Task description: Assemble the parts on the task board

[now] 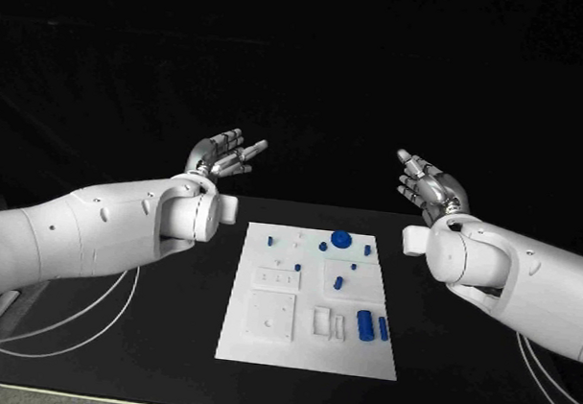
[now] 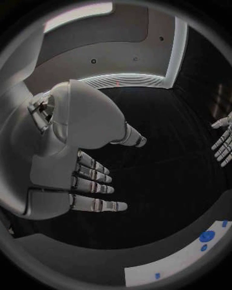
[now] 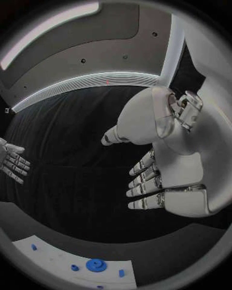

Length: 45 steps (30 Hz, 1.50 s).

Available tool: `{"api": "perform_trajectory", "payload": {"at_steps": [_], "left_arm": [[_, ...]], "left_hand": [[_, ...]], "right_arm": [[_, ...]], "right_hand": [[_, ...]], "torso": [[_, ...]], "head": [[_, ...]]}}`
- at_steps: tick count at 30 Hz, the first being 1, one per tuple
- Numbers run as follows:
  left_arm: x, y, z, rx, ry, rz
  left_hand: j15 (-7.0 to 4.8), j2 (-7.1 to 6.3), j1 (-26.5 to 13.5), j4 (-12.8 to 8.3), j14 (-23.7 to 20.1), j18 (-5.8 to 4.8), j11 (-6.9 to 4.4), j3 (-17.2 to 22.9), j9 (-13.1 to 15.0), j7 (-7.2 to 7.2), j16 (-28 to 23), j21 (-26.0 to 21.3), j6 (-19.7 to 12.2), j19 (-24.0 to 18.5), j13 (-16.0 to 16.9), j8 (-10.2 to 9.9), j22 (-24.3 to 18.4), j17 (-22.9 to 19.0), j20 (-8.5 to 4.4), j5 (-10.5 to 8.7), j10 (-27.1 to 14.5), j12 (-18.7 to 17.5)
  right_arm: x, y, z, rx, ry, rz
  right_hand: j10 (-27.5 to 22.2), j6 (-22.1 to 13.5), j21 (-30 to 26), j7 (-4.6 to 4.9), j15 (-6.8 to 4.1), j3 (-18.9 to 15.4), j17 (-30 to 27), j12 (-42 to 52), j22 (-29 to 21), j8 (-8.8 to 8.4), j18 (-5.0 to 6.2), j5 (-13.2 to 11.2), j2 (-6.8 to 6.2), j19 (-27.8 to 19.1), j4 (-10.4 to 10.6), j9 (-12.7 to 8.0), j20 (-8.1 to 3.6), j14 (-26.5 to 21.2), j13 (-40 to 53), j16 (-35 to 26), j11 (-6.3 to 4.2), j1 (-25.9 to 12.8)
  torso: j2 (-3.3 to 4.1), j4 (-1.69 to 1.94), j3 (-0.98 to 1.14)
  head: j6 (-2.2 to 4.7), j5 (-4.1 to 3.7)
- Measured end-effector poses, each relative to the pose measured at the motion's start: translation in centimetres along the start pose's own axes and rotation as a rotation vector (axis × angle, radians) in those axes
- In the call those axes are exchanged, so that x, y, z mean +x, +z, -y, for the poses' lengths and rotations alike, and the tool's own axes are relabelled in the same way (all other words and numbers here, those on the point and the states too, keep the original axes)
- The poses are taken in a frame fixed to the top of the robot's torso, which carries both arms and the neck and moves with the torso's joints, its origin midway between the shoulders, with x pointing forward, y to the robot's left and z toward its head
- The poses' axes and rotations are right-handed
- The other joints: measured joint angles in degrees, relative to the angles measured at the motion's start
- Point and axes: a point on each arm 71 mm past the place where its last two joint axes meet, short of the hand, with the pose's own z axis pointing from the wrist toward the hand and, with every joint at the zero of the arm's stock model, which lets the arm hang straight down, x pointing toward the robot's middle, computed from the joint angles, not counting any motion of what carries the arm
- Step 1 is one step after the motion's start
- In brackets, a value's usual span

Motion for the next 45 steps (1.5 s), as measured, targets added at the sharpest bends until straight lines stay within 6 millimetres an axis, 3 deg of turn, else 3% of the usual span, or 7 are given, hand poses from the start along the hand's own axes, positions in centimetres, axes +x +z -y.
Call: {"api": "perform_trajectory", "payload": {"at_steps": [12, 17, 20, 22, 26, 35, 45], "left_arm": [[-1.8, 3.6, 1.8, -0.033, 0.002, -0.028], [-1.7, 3.5, 1.7, -0.053, -0.013, -0.055], [-1.7, 3.4, 1.6, -0.060, -0.018, -0.065], [-1.6, 3.3, 1.6, -0.063, -0.022, -0.074], [-1.3, 2.9, 1.6, -0.067, -0.028, -0.098], [-1.1, 1.6, 1.7, -0.055, -0.003, -0.165], [0.0, -0.1, 2.0, -0.033, 0.025, -0.244]], "left_hand": [[0.23, -0.15, 2.4, 0.2, 1.9, 0.88, 0.21, 0.2, 0.1, 0.39, 0.2, 0.3, 1.6, 1.5, 0.1, 0.2, 0.2, 0.1, 0.52, 0.23, 1.7, 0.4], [0.34, 2.64, 2.0, -3.4, 6.8, 1.24, 1.29, -0.6, 0.3, 1.70, 0.4, 1.4, 5.1, 2.8, 0.4, 0.5, 0.3, 0.4, 0.51, 0.23, 6.2, 0.4], [0.65, 6.09, 2.3, -7.7, 13.7, 2.24, 2.49, -2.0, 0.6, 2.89, 0.8, 3.0, 11.8, 4.7, 0.7, 1.1, 0.5, 0.7, 0.43, 0.69, 14.6, 0.9], [1.72, 7.60, 3.6, -9.5, 24.4, 1.94, 3.02, -2.3, 1.0, 3.51, 2.6, 5.2, 18.7, 7.9, 1.1, 2.0, 1.2, 1.1, -1.77, 1.11, 24.2, 1.5], [0.64, 9.62, 5.6, -11.9, 32.3, -1.84, 2.67, -2.8, 1.5, 3.61, 3.1, 8.1, 29.1, 12.2, 1.1, 2.0, 2.0, 1.5, -6.68, 2.01, 32.7, 1.5], [-3.76, 11.22, 8.5, -16.5, 43.3, -5.43, -0.73, -1.0, 2.1, 1.86, 6.3, 17.7, 39.6, 16.0, 1.2, 2.5, 7.5, 2.2, -13.65, 3.51, 44.6, 1.5], [-4.33, 12.83, 8.1, -21.3, 43.8, -6.32, -1.60, -3.5, 2.1, 1.38, 8.2, 32.5, 41.2, 6.1, 1.2, 1.7, 18.9, 2.2, -14.92, 4.28, 46.9, 1.5]], "right_arm": [[-2.4, 3.1, -0.8, 0.114, 0.016, -0.153], [-2.6, 3.4, -0.6, 0.137, -0.026, -0.191], [-2.8, 3.5, -0.5, 0.127, -0.118, -0.202], [-2.8, 3.6, -0.5, 0.113, -0.190, -0.213], [-2.4, 3.7, -0.5, 0.073, -0.335, -0.237], [-0.7, 3.8, -0.5, -0.043, -0.671, -0.306], [1.8, 3.5, -0.5, -0.180, -0.963, -0.371]], "right_hand": [[3.6, 3.0, 0.3, 0.27, 1.25, 2.0, 0.3, 0.2, 0.3, 0.27, 0.00, -2.9, -2.05, 2.6, -6.9, 0.2, 0.08, 5.3, 0.2, 0.2, 1.28, 8.4], [11.1, 9.0, 2.6, 0.58, 1.51, 5.9, 0.8, 0.6, 1.2, 0.66, -0.01, -4.7, -3.35, 13.2, -10.5, 0.6, -1.10, 15.7, 0.7, 0.9, 1.20, 12.5], [20.8, 16.8, 5.0, 1.14, 0.06, 8.0, 1.6, 1.1, 2.0, 1.31, 0.88, -4.7, -3.53, 23.5, -12.6, 1.0, -2.49, 29.5, 1.1, 1.9, 0.09, 13.6], [31.4, 24.1, 6.5, 1.88, -1.51, 9.9, 2.0, 1.6, 2.3, 1.66, 0.88, -5.0, -3.23, 30.5, -14.0, 1.3, -3.95, 36.4, 1.6, 2.2, -1.17, 13.9], [41.9, 39.1, 8.4, 1.12, -5.53, 14.9, 3.0, 1.8, 2.5, 2.41, 0.87, -5.8, -3.23, 40.1, -16.8, 2.3, -7.81, 47.0, 1.8, 2.9, -3.75, 13.9], [52.0, 47.9, 18.2, -0.54, -12.32, 20.0, 8.7, 2.2, 7.2, 2.82, 0.86, -5.3, -5.43, 55.6, -17.8, 2.5, -15.18, 63.5, 1.9, 9.1, -7.86, 14.1], [52.3, 48.9, 36.8, -1.22, -13.97, 29.0, 28.6, 2.2, 21.4, 2.44, 2.21, -3.3, -9.23, 58.4, -17.5, 2.3, -18.15, 63.6, 1.9, 38.3, -8.40, 11.4]], "torso": [[-0.09, -0.07, 0.02], [-0.10, -0.07, 0.01], [-0.11, -0.07, 0.00], [-0.11, -0.06, -0.03], [0.02, -0.03, -0.08], [1.26, 0.43, -0.43], [3.80, 1.60, -1.14]], "head": [[-0.36, 0.13], [-0.10, 0.16], [0.36, 0.16], [0.68, 0.06], [1.55, -0.07], [3.38, -0.37], [4.66, -0.84]]}}
